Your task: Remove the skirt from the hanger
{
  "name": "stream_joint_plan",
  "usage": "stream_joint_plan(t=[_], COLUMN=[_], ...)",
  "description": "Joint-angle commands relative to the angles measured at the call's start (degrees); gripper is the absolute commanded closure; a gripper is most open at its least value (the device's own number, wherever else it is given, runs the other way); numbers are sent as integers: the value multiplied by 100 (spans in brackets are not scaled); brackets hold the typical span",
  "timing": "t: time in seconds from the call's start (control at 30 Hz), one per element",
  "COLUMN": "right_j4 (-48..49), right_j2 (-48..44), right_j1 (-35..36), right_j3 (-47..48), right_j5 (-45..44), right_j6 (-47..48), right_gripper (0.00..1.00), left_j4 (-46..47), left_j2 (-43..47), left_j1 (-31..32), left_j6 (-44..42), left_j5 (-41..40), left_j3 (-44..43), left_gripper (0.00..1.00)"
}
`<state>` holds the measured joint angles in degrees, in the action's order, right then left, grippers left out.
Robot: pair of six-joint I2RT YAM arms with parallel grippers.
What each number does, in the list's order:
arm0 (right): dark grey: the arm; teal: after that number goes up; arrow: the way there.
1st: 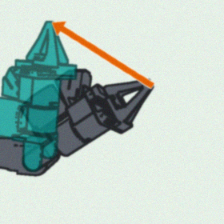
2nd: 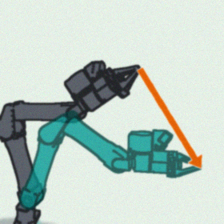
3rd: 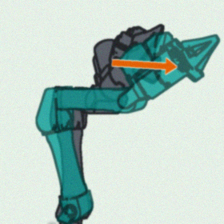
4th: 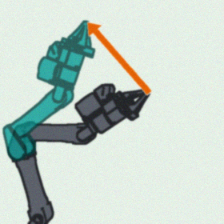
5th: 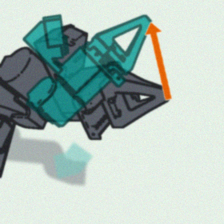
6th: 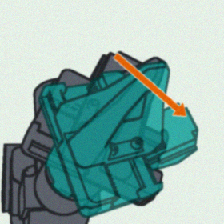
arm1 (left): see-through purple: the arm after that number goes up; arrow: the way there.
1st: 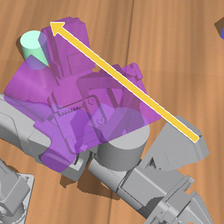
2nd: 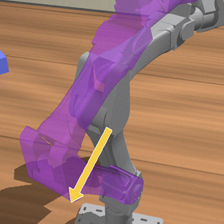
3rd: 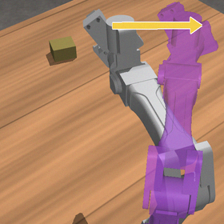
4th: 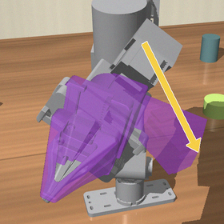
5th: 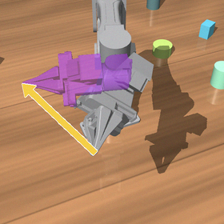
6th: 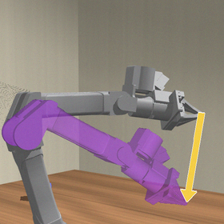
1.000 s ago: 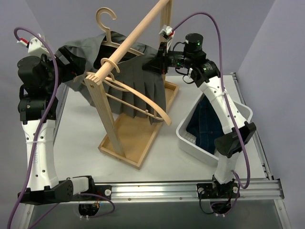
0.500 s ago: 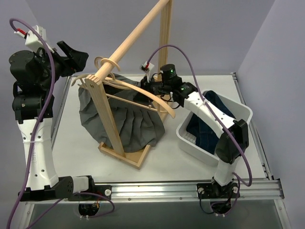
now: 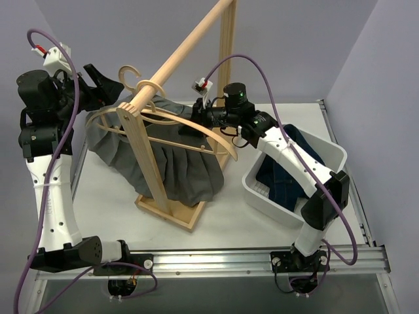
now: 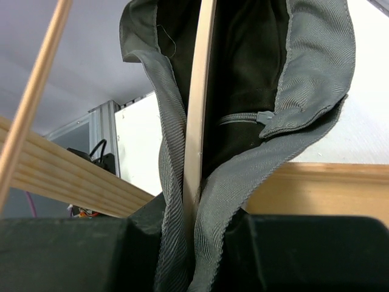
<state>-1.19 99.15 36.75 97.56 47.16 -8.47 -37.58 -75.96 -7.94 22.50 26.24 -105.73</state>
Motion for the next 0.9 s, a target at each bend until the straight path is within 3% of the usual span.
stream_joint_plan(t=[0.0,0.63,0.77,0.87], right_j4=[374,638,664,787], right_j2=[-195,-265,-265,-283], right_j1=[7,86,139,192], right_j3=[439,176,176,132], right_j5=[495,1059,1041,1041], right_j6=[117,-32,-49,-120], right_gripper=[100,100,100,100], left_j4=[374,849,893,963], left_j2=[-41,-331,-384,-437], left_j1=[-58,-128,-120,-120], left_j6=[-141,255,316,378], left_j5=[416,698,725,804], left_j3=[35,149,158,202], left_gripper=[11,20,30,47])
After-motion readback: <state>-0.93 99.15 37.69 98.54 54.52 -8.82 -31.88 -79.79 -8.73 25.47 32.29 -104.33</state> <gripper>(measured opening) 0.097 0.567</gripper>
